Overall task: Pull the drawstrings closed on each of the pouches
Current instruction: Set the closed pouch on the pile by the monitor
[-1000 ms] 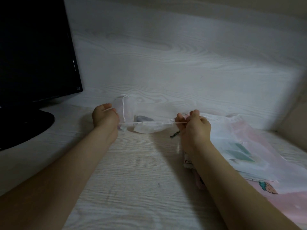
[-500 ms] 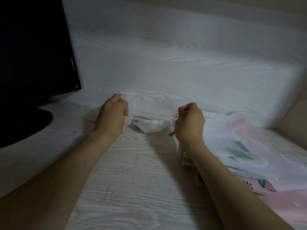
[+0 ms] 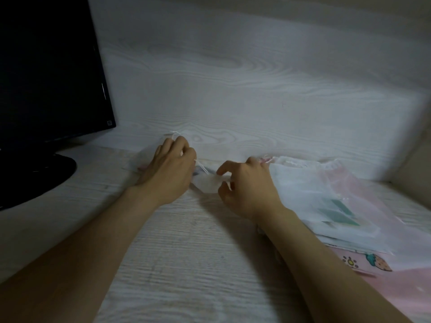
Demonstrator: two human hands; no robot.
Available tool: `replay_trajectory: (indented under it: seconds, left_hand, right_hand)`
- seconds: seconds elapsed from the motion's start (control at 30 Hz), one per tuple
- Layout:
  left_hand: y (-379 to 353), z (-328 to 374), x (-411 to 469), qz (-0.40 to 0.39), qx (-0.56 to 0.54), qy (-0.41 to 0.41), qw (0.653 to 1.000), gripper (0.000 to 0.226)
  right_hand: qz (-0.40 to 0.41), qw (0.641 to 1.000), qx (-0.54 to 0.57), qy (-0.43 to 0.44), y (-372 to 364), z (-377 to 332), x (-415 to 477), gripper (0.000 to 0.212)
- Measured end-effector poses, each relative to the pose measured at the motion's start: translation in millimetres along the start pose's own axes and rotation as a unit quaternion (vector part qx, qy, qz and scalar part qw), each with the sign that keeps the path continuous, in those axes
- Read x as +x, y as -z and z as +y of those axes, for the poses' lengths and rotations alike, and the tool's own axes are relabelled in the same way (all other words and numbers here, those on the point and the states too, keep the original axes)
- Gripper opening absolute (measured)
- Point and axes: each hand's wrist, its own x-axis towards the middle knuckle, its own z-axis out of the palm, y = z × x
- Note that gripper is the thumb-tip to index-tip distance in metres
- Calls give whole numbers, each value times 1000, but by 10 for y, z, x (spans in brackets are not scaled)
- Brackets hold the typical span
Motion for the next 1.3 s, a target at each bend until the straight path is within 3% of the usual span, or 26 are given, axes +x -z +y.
replay_trajectory:
  seconds: [0.03,0.1,0.17,0.33,0.5,0.57,0.7,0.8,0.93,1.13,1.3]
  left_hand:
    - [-22,-20,-8,-18,6,8,1000,7]
    - [-43,-43,-11,-42,23,11,999,35]
    - [-17,-15,4,-34,37,18,999,44]
    - [57,189,48,-37,-8,30,999,15]
    - [21,400,41,2,-126,48,991,23]
    - [-8,449,67,4,-165,59,984,25]
    - [-26,523,77,20,-259,107,960,25]
    - [-58,493,53,3,-267,116,957,26]
    - [-85,469,34,-35,-260,134,956,40]
    - [-111,553,48,-66,-257,149,952,56]
    - [-137,641,90,-45,-305,193,932,56]
  right_hand:
    - [-17,1000,9,-4,-8,0,12,37]
    - [-46,998,35,-16,-29,9,21,36]
    - [-61,997,45,-9,-29,-10,3,34]
    - [-113,990,74,25,-75,-84,-40,23]
    - [-121,989,55,70,-118,-95,-25,27]
    - [-122,989,55,65,-101,-100,-32,16]
    - [-133,990,25,39,-119,-77,-43,13]
    - [-96,995,-16,-14,-156,-76,-37,24]
    - [-9,995,1,-97,-184,-3,9,21]
    - [23,995,-70,-67,-194,12,20,19]
    - [47,982,112,-142,-85,-75,18,22]
